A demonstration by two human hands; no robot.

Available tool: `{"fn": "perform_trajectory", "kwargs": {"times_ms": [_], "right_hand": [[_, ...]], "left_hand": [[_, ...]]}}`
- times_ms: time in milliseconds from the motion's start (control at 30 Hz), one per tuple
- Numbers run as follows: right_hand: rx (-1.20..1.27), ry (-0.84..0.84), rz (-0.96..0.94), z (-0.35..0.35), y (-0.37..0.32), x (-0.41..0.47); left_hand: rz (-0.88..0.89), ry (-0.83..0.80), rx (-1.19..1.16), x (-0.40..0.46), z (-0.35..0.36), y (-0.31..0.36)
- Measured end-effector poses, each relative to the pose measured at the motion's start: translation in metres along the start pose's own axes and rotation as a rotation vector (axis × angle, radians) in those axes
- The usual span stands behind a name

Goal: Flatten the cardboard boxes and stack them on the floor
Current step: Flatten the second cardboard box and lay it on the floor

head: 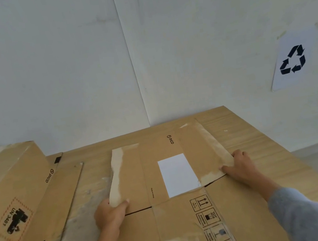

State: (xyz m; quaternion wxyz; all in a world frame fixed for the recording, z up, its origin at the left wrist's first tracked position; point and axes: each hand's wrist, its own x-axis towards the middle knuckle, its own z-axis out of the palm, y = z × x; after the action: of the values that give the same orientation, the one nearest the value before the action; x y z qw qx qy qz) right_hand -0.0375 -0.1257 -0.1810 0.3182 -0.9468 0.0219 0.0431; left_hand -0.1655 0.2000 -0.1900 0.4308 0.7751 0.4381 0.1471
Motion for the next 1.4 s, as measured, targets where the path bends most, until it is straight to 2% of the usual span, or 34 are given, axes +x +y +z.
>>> {"fn": "perform_trajectory", "kwargs": {"times_ms": [167,300,467,633,933,1100,1400], "right_hand": [[-0.059,0.023,-0.112,-0.003,0.003,-0.008],[-0.049,0.052,-0.187,-0.007,-0.002,-0.012],[-0.016,0.092,-0.210,-0.041,0.003,-0.009],[-0.048,0.167,-0.229,-0.106,0.026,0.002],[-0.013,0.242,-0.253,-0.259,0.156,0.056],[-0.017,0.242,-0.277,-0.326,0.236,0.094],[-0.052,0.222,-0.236,-0.361,0.340,0.193]], "left_hand": [[0.169,-0.055,0.121,-0.002,-0.011,0.002],[0.299,-0.073,0.081,-0.008,-0.019,0.015],[0.389,-0.059,0.007,-0.027,-0.014,0.044],[0.389,-0.024,-0.081,-0.056,0.018,0.095],[0.397,0.040,-0.186,-0.176,0.149,0.211],[0.325,0.052,-0.206,-0.245,0.235,0.251],[0.321,0.038,-0.134,-0.283,0.374,0.313]]}}
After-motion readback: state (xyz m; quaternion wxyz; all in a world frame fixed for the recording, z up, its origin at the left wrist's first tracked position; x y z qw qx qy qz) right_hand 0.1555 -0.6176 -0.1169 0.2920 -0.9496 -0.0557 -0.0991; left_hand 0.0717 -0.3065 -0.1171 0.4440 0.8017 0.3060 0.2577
